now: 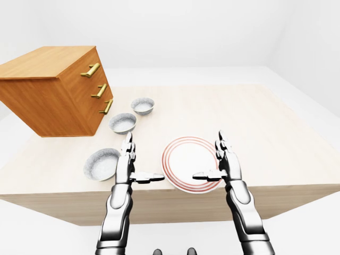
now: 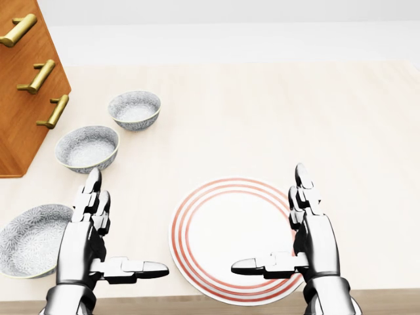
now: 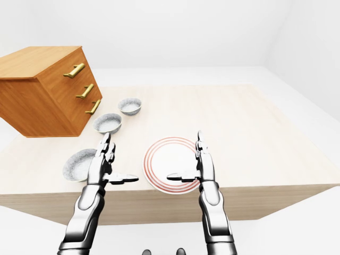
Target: Put the bowl in the middle on the plate.
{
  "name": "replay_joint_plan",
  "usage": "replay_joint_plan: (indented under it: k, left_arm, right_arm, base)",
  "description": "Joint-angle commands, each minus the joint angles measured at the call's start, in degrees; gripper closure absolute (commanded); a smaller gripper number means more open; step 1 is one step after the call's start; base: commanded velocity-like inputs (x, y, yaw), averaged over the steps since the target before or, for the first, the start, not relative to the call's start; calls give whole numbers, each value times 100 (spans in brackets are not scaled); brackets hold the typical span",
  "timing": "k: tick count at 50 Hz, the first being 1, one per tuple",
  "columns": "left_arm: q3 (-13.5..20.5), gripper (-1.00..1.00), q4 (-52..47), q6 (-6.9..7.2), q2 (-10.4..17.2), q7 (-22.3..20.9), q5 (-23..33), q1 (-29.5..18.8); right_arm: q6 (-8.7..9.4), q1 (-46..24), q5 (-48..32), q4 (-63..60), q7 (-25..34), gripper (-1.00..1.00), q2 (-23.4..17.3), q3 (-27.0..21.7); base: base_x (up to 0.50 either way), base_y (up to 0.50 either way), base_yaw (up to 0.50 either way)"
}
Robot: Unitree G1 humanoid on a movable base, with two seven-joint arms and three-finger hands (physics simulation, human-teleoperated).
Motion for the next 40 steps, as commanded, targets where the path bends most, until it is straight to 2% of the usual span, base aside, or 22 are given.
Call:
replay_joint_plan:
  k: [1,7,9,13,14,17,18,19,20,21,23,26,27,32,33,36,38,40]
  left_arm:
    - [118,-100,-66,45,60,-127,-46,18]
    - [124,-100,-11,-4,65,-133,-39,12]
    - [114,-100,-103,62,58,-127,-37,38]
    - [113,-100,-87,56,59,-128,-32,29]
    - [124,-100,-37,16,63,-133,-37,19]
    - [125,-100,-40,22,61,-133,-41,16]
    - [142,-100,105,-83,70,-143,-46,-21]
    - [143,-100,114,-90,70,-144,-50,-21]
    - [143,-100,114,-91,70,-144,-50,-21]
    - [131,-100,22,-27,67,-141,-46,8]
    - [133,-100,7,-10,65,-146,-57,13]
    - [139,-100,45,-34,68,-149,-59,4]
    - [139,-100,-28,12,64,-148,-71,34]
    - [139,-100,-34,16,64,-147,-72,37]
    - [128,-100,-57,28,61,-141,-56,68]
    - [116,-100,-126,80,55,-133,-45,87]
    - [135,-100,-21,5,60,-138,-55,58]
    - [133,-100,-37,19,59,-138,-58,62]
  right_arm:
    - [-75,-44,66,156,131,-100,-75,-151]
    - [-62,-48,63,148,126,-100,-78,-151]
    - [-43,-44,59,122,121,-100,-75,-146]
    - [-44,-47,54,123,120,-100,-74,-142]
    - [-100,-62,60,189,130,-100,-80,-152]
    - [-123,-70,55,221,131,-100,-81,-151]
    - [-74,-46,66,139,129,-100,-85,-159]
    - [-25,-29,85,73,126,-100,-80,-166]
    - [-21,-28,86,69,125,-100,-80,-167]
    - [69,-14,95,-41,117,-100,-74,-162]
    - [171,5,121,-171,90,-100,-73,-184]
    - [121,-6,117,-109,99,-100,-81,-189]
    - [367,-32,138,-326,49,-100,-110,-247]
    - [386,-33,137,-343,48,-100,-110,-253]
    - [519,-14,181,-1263,-17,-100,-227,-409]
    - [519,19,133,-1536,22,-100,-232,-444]
    - [519,43,65,-1727,97,-100,-285,-530]
    - [519,63,35,-1805,127,-100,-278,-558]
  base:
    - [0,0,0]
    - [0,0,0]
    - [0,0,0]
    - [0,0,0]
    - [0,0,0]
    - [0,0,0]
    - [0,0,0]
    - [0,0,0]
    - [0,0,0]
    - [0,0,0]
    - [0,0,0]
    - [0,0,0]
    - [0,0,0]
    - [0,0,0]
    - [0,0,0]
    - [0,0,0]
    - [0,0,0]
    - [0,0,0]
